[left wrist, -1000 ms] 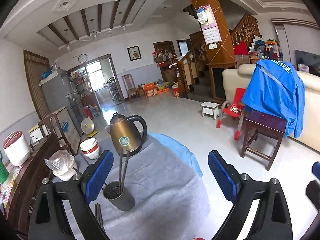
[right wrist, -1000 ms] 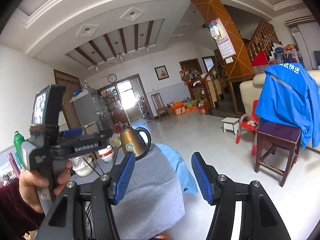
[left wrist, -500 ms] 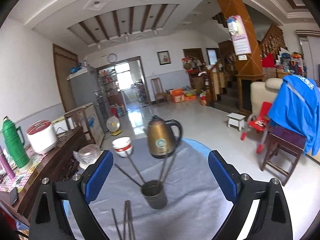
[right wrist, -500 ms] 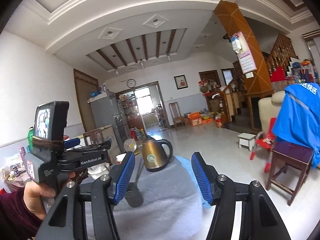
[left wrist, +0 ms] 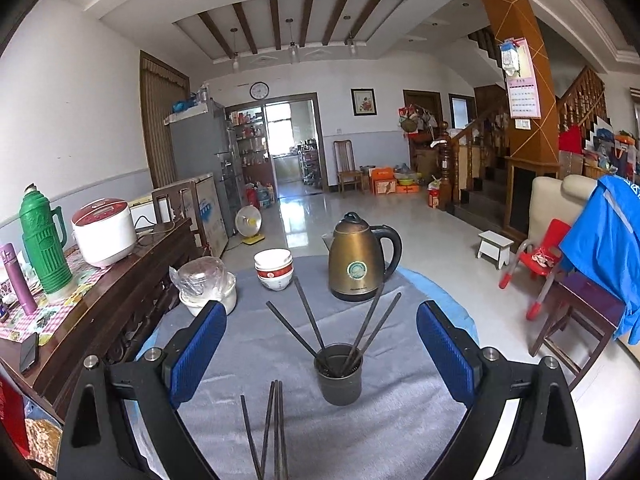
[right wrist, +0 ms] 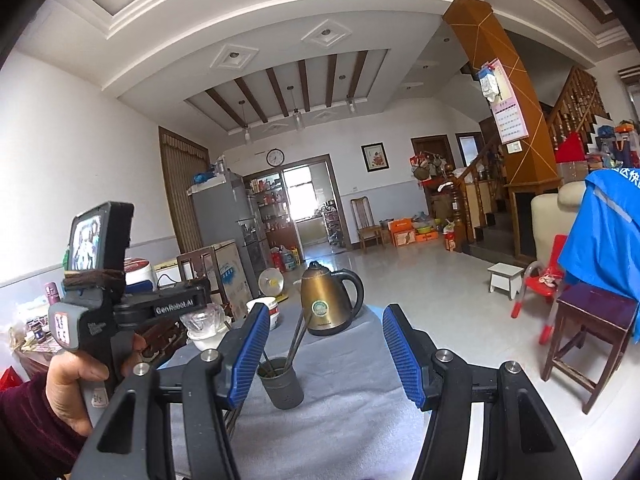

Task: Organize utensils
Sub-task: 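Withdraw both open grippers from the cup toward the remaining chopsticks, then lower the right gripper onto the dark chopsticks lying beside the cup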

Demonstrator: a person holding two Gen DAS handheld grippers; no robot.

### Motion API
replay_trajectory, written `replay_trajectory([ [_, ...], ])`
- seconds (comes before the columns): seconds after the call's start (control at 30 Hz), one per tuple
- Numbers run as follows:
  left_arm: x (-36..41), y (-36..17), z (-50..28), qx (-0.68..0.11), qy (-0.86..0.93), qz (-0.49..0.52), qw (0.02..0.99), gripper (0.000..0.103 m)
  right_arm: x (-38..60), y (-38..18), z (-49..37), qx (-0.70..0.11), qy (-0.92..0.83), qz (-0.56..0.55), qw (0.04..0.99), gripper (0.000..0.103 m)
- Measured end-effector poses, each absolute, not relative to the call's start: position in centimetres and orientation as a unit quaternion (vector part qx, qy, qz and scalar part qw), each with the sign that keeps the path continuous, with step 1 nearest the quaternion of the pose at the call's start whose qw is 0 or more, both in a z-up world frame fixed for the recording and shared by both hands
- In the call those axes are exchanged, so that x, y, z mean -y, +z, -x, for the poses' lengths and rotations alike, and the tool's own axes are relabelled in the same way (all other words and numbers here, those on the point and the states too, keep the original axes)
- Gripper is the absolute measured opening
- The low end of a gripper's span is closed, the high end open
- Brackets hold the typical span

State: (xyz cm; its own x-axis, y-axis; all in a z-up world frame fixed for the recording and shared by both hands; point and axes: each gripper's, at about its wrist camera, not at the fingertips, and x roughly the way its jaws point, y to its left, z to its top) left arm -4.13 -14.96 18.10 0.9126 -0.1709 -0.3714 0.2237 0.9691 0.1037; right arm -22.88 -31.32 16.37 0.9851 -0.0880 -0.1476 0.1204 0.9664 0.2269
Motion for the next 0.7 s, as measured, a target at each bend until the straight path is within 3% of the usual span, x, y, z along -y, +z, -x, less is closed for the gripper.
replay_trajectory([
  [0.4,9.6,15.3,1.7,-0.209,-0.030,-0.081,0.974,0.096,35.7,12.6,21.2,-0.105,-0.054,-0.195,0.974,0.063],
  [0.7,-0.1,10.9,-1.1,-0.271,0.101,-0.099,0.952,0.096,35.1,11.4,14.6,-0.129,0.007,-0.241,0.962,0.063],
])
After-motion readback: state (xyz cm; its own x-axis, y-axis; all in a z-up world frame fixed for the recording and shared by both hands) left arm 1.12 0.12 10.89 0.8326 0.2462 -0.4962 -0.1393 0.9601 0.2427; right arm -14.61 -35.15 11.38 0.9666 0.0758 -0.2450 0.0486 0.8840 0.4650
